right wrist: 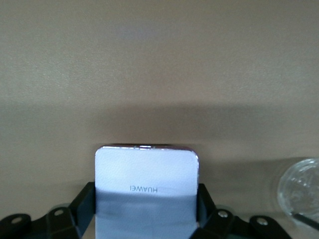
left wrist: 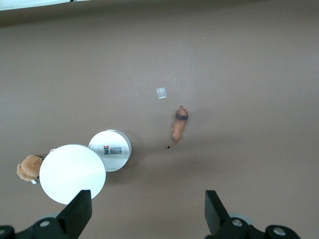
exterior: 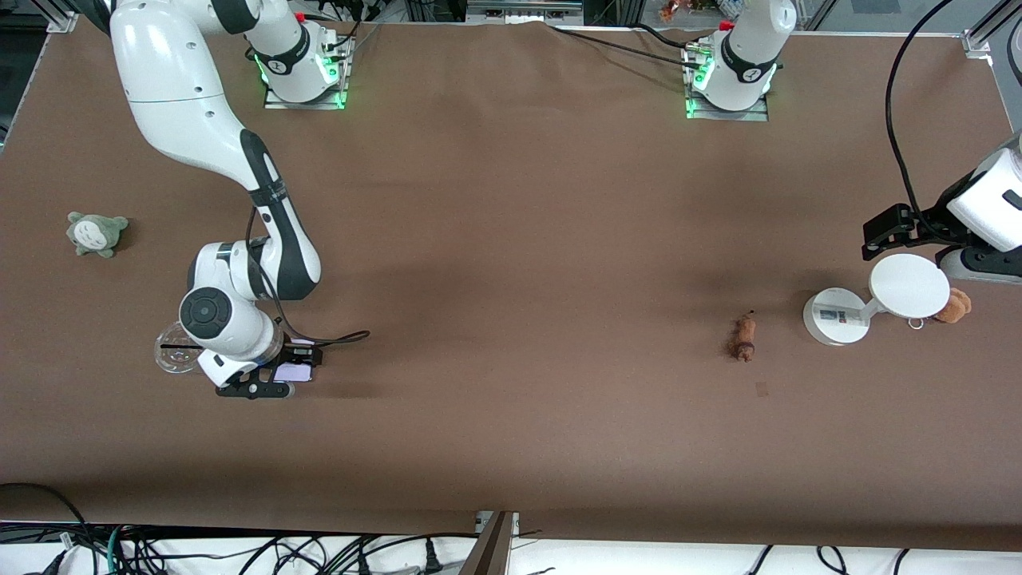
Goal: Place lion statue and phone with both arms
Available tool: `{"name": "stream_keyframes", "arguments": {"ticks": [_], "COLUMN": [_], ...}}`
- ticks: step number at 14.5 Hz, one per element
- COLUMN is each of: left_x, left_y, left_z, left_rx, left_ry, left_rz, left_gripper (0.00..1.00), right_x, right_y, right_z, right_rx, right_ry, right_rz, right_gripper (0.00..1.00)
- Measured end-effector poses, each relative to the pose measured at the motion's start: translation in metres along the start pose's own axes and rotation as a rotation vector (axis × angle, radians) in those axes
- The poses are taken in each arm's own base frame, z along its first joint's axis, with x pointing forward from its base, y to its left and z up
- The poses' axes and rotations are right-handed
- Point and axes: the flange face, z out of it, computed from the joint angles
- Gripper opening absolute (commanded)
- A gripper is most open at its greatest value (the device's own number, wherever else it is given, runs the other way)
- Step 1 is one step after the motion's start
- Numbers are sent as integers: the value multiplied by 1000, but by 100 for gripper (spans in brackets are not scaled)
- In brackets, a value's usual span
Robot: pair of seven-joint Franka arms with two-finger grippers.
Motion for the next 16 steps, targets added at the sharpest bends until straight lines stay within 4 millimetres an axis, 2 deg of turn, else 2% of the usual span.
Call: {"name": "stream_keyframes", "arguments": {"ticks": [7,8,10,14,16], "left_x": [0,0,0,0,0], "left_y": [-2,-2,-2,-2,-2], "left_z": [-1,-1,-1,-1,-1], "left_rx": [0,0,0,0,0], "left_ry": [1,1,1,1,1], "left_rz": [-3,-3,-3,-3,-3], "left_gripper": [100,100,100,100,100], "right_x": [2,3,3,3,8], "right_y": [22,24,26,27,27], "right_z": [2,2,2,1,-8], "right_rx": [-1,-1,-1,-1,1], "right_ry": [0,-1,-1,2,20], "right_rz": [-63,-67,-74,-78,-79], "right_gripper": [26,32,100,100,100]}}
